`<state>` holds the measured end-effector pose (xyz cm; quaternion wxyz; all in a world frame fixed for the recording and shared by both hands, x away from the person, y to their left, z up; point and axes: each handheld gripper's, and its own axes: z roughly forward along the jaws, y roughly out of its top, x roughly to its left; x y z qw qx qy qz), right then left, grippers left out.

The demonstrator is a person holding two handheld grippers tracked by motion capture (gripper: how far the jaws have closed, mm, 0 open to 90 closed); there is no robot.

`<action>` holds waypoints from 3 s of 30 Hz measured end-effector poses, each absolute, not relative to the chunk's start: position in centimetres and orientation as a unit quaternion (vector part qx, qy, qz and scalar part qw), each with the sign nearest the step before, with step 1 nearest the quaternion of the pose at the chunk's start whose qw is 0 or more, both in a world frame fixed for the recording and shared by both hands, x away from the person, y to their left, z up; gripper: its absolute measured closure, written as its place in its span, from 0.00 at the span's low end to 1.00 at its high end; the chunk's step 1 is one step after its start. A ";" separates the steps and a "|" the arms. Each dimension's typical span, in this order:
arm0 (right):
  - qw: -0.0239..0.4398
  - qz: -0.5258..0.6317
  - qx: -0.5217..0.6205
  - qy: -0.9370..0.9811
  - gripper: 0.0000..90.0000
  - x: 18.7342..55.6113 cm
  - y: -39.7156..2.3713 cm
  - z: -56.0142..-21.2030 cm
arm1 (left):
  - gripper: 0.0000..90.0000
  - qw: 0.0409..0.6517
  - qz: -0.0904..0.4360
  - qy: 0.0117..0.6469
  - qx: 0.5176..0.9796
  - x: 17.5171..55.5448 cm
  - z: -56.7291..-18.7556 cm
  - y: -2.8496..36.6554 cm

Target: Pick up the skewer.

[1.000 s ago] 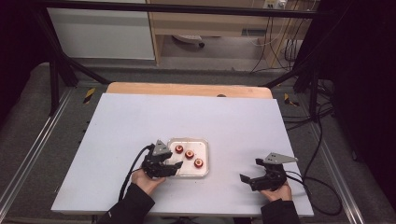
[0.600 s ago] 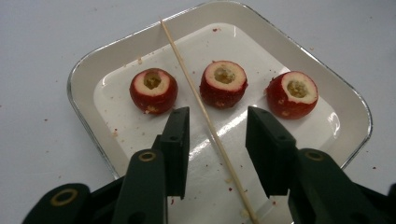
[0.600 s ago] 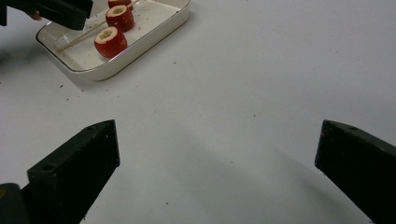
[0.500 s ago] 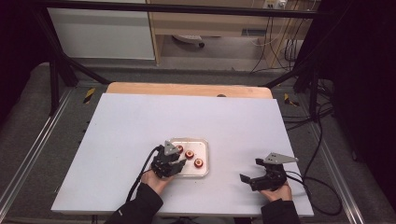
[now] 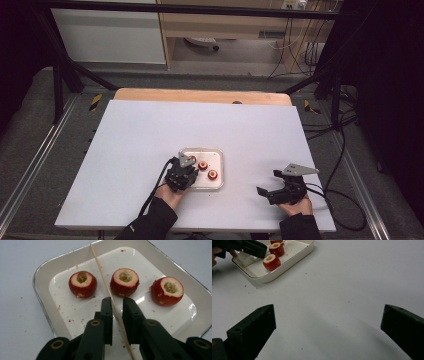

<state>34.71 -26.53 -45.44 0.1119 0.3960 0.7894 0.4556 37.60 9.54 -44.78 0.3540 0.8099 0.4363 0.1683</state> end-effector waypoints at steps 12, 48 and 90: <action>0.112 0.455 0.395 0.790 0.01 34.7 -26.5 -45.5 | 0.97 0.354 0.180 0.458 0.795 37.7 -44.8 9.7; 0.121 0.447 0.382 0.800 0.01 34.6 -25.8 -45.3 | 0.98 0.413 0.139 0.382 0.815 36.9 -43.2 13.5; 0.198 0.365 0.244 0.877 0.05 34.1 -18.1 -42.8 | 0.98 0.377 0.103 0.251 0.886 35.4 -40.8 10.7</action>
